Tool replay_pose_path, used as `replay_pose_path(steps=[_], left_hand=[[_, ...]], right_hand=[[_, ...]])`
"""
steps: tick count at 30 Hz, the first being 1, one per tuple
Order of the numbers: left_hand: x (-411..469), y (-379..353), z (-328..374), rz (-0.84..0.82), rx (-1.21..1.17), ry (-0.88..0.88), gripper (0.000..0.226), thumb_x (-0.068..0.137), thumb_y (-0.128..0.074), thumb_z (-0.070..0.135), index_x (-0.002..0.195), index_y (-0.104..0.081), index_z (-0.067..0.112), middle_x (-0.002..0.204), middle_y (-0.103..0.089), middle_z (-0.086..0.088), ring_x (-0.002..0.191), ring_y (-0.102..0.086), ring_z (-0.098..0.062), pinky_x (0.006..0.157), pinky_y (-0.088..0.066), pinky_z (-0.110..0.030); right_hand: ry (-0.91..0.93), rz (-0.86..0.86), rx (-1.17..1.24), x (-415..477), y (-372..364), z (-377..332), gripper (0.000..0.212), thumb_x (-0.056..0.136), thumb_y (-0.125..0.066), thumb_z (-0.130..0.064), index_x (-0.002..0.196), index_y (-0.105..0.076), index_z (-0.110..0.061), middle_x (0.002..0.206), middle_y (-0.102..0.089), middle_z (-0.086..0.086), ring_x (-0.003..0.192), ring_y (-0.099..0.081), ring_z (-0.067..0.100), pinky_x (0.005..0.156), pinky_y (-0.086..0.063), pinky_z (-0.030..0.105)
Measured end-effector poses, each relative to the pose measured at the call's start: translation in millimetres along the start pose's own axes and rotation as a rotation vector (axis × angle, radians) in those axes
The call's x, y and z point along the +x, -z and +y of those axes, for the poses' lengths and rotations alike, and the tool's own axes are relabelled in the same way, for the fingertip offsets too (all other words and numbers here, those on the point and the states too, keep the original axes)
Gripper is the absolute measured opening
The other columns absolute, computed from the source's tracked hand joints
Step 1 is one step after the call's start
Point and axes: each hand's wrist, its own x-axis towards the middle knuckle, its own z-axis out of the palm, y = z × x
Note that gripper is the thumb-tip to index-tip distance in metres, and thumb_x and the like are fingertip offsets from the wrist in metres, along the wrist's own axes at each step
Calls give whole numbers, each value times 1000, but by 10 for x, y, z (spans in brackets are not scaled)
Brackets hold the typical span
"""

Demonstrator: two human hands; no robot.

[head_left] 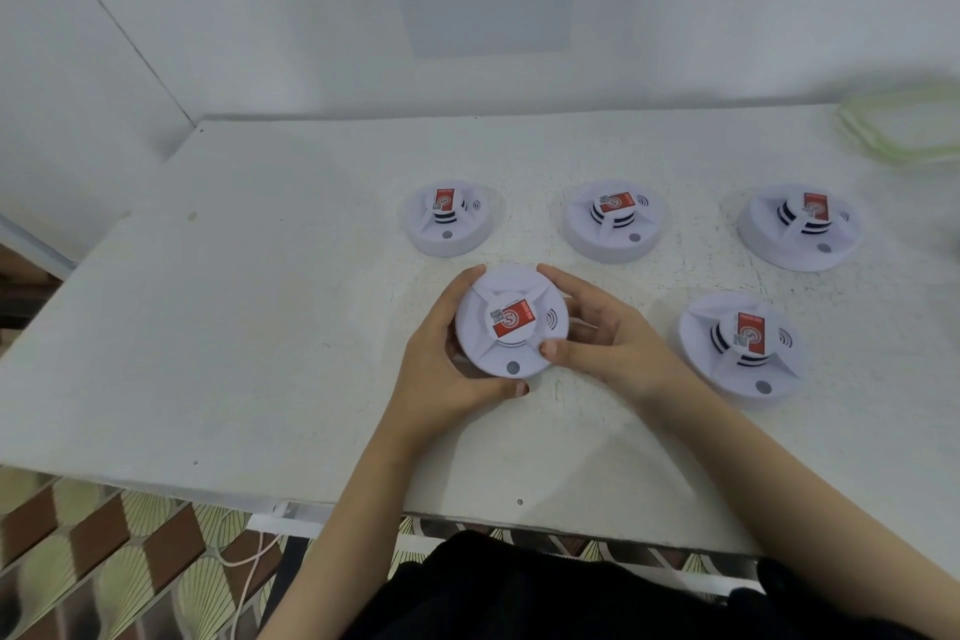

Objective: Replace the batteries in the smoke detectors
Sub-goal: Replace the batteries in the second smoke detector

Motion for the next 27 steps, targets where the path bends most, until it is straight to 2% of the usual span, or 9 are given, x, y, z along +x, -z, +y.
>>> replay_pose_path(steps=[3, 8, 10, 15, 17, 19, 23, 27], left_hand=[[3, 2, -1, -1, -5, 0, 100, 54, -87, 9, 142, -39, 11, 138, -53, 1, 125, -53, -6, 103, -46, -31], [6, 1, 1, -5, -10, -6, 99, 55, -87, 9, 141, -39, 11, 137, -54, 2, 125, -52, -6, 102, -46, -25], [6, 0, -8, -9, -14, -6, 99, 55, -87, 9, 142, -39, 10, 138, -53, 0, 126, -52, -8, 103, -46, -28], [20, 3, -34, -9, 16, -17, 99, 56, -86, 10, 142, -38, 7, 139, -52, -3, 126, -51, -8, 103, -44, -23], [12, 12, -28, -5, -3, -8, 97, 56, -87, 6, 141, -41, 11, 135, -56, 1, 124, -54, -9, 101, -48, -27], [8, 9, -20, 1, -2, -13, 94, 57, -87, 5, 139, -43, 13, 132, -58, 3, 122, -56, -9, 99, -50, -31], [13, -2, -15, 14, 15, -16, 93, 56, -87, 7, 138, -44, 13, 131, -59, 6, 121, -56, -7, 98, -50, -29], [12, 8, -42, 13, 20, -17, 96, 56, -88, 7, 140, -43, 13, 134, -57, 3, 123, -55, -10, 100, -49, -37]], right_hand=[[-6, 3, 8, 2, -1, -2, 67, 79, -63, 9, 136, -44, -22, 123, -60, 14, 106, -64, 17, 88, -53, 28], [-7, 9, 18, -4, 2, 0, 68, 79, -64, 9, 136, -44, -20, 122, -60, 16, 106, -64, 20, 91, -52, 32], [-8, 10, 21, -7, 2, 4, 67, 78, -64, 10, 136, -45, -20, 122, -60, 17, 106, -64, 22, 91, -52, 33], [3, 13, 14, -10, -3, 16, 66, 77, -66, 7, 133, -47, -23, 119, -62, 17, 104, -65, 21, 88, -53, 32], [20, 27, -27, -14, -22, 20, 65, 79, -66, 8, 133, -47, -22, 119, -62, 16, 105, -64, 21, 86, -53, 29], [38, 40, -56, -27, -46, 24, 64, 80, -66, 7, 134, -46, -21, 120, -63, 13, 106, -64, 19, 85, -53, 26], [58, 52, -64, -51, -70, 15, 63, 80, -65, 8, 134, -45, -19, 125, -61, 4, 110, -61, 11, 84, -51, 21], [72, 50, -75, -54, -79, 9, 61, 80, -63, 11, 129, -46, -21, 124, -60, -3, 108, -61, 4, 83, -50, 17]])
